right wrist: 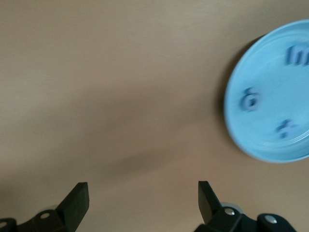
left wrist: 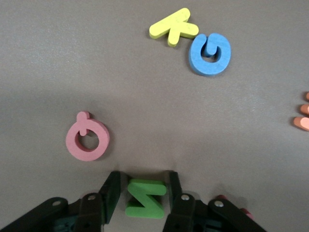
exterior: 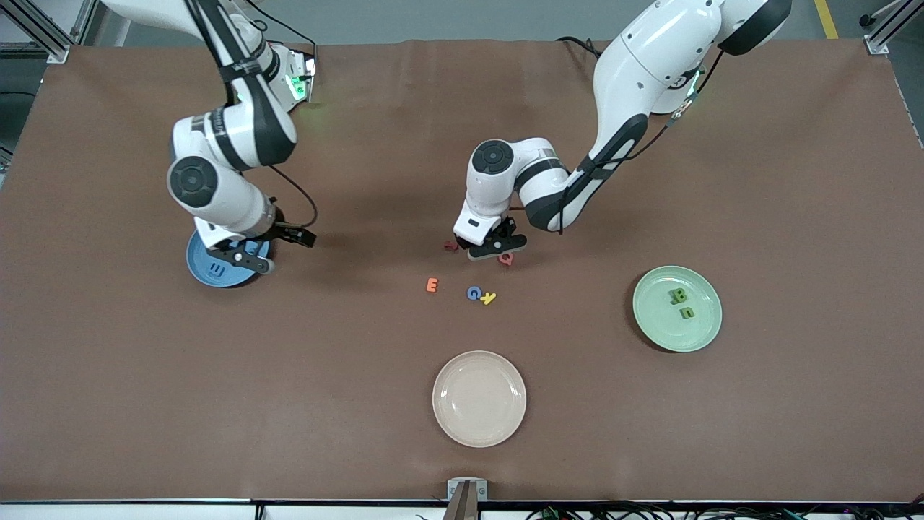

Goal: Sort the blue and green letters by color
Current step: 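Place the green N on the green plate while the right gripper grasps the blue G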

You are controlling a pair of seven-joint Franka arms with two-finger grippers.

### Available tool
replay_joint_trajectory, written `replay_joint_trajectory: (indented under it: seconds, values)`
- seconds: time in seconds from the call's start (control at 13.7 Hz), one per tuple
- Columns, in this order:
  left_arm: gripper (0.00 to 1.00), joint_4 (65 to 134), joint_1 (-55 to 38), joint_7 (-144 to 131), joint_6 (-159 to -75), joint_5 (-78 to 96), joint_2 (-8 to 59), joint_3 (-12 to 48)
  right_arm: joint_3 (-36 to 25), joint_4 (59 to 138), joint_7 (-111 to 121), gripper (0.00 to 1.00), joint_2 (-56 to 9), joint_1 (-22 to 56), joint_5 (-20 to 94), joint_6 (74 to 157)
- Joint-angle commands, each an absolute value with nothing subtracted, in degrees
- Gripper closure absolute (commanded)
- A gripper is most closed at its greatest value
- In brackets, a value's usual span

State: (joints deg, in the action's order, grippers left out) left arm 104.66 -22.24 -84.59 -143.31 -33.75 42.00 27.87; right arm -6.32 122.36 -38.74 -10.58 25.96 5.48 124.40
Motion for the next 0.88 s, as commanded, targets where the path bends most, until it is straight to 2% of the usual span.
replay_joint_trajectory:
  seconds: [0.0,0.22,0.51,0.8]
  values:
    - [0.73,104.59,-23.03,-85.78,-142.82,-34.01,41.84,27.77,-6.77,114.28,-49.61,0.0,-16.86,30.74,7.73,122.96]
    - [0.94,104.24,-21.62,-85.6,-140.46,-34.01,39.91,27.86,-6.86,104.28,-63.42,0.0,-24.23,35.14,8.17,122.52]
    - [0.96,104.33,-18.03,-85.17,-135.1,-33.93,34.82,28.82,-6.77,87.4,-75.63,0.0,-36.27,37.17,11.5,116.72]
    - [0.98,103.72,-12.58,-83.33,-133.86,-33.93,32.7,29.44,-6.77,80.88,-89.17,0.0,-41.64,38.93,12.57,117.6]
